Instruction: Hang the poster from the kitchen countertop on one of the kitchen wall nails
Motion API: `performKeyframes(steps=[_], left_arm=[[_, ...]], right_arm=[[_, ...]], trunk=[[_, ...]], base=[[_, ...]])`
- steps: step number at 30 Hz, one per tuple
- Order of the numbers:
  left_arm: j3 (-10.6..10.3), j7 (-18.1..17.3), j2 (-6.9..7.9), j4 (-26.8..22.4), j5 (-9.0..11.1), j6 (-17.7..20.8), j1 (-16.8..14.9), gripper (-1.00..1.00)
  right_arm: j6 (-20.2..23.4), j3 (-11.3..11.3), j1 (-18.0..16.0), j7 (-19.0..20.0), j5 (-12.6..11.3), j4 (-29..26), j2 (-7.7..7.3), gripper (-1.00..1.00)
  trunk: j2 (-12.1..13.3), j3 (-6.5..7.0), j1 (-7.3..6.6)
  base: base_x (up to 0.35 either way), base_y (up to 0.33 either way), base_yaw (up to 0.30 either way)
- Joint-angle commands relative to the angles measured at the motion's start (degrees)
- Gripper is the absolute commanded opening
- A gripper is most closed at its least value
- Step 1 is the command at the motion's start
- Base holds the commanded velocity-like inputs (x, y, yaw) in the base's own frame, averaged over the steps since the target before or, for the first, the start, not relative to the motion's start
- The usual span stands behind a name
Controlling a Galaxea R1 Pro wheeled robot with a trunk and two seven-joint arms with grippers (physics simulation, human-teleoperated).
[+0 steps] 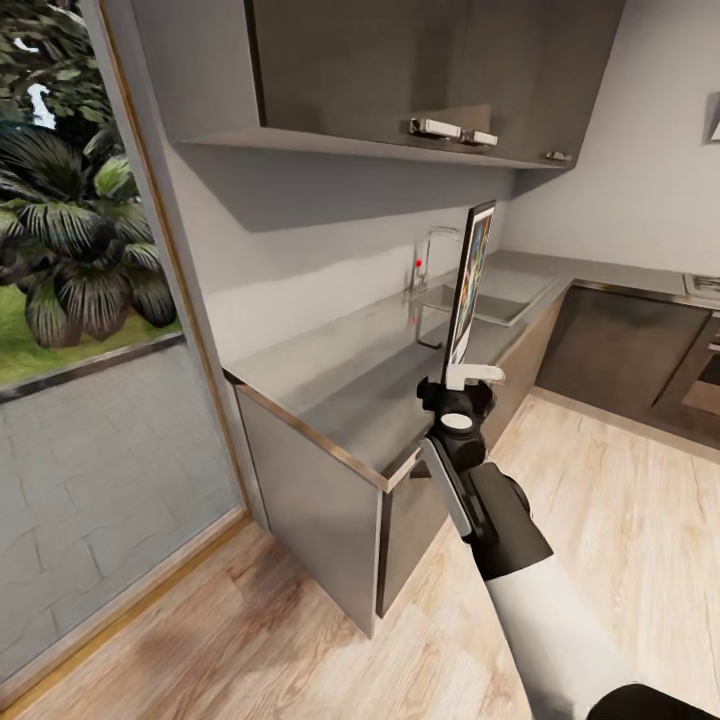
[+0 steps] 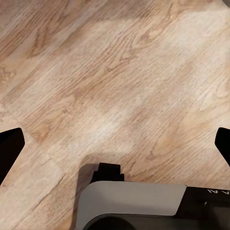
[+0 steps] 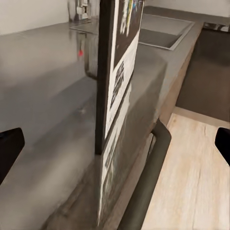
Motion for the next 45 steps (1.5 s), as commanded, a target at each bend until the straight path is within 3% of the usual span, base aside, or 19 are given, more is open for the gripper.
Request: performKeyframes(steps=[1, 7, 8, 9, 10, 18, 38, 45], left_arm=[[0.16, 0.00, -0.05, -0.08, -0.01, -0.08, 0.03, 1.00], [0.17, 0.00, -0.05, -0.08, -0.01, -0.10, 0.03, 1.00], [0.17, 0.00, -0.05, -0.08, -0.01, -0.10, 0.03, 1.00], [0.17, 0.00, -0.05, -0.08, -0.01, -0.05, 0.03, 1.00], [0.17, 0.00, -0.05, -0.08, -0.01, -0.03, 0.03, 1.00], [0.20, 0.00, -0.05, -0.08, -0.01, -0.07, 0.03, 1.00], [0.25, 0.00, -0.03, -0.16, -0.01, -0.10, 0.03, 1.00], [0.29, 0.00, -0.01, -0.17, -0.01, -0.10, 0.03, 1.00]], right_arm=[[0.13, 0.22, -0.86, -0.55, -0.55, 1.09, -0.02, 1.00], [-2.66, 0.49, -8.81, -0.50, -1.05, 13.96, -0.02, 1.00], [-4.31, 0.51, -10.64, -0.52, -1.92, 17.51, -0.02, 1.00], [-8.30, 0.53, -13.42, -0.51, -5.00, 23.77, -0.02, 1.00], [-9.50, 0.53, -13.91, -0.52, -5.74, 24.98, -0.02, 1.00], [-11.68, 0.54, -14.70, -0.61, -6.94, 26.70, -0.03, 1.00], [-12.02, 0.54, -14.65, -0.63, -7.06, 26.48, -0.10, 1.00], [-17.91, 0.62, -14.30, -0.83, -7.10, 27.05, -0.03, 1.00]], trunk=[[-0.03, -0.05, 0.00], [-0.03, -0.05, 0.00], [-0.03, -0.05, 0.00], [-0.03, -0.05, 0.00], [-0.03, -0.05, 0.00], [-0.03, -0.05, 0.00], [-0.03, -0.05, 0.00], [-0.03, -0.05, 0.00]], base=[[0.007, -0.003, 0.000], [0.003, -0.001, 0.000], [0.000, 0.000, 0.000], [0.000, 0.000, 0.000], [0.000, 0.000, 0.000], [0.078, -0.044, 0.000], [0.051, -0.017, 0.000], [0.003, 0.000, 0.000]])
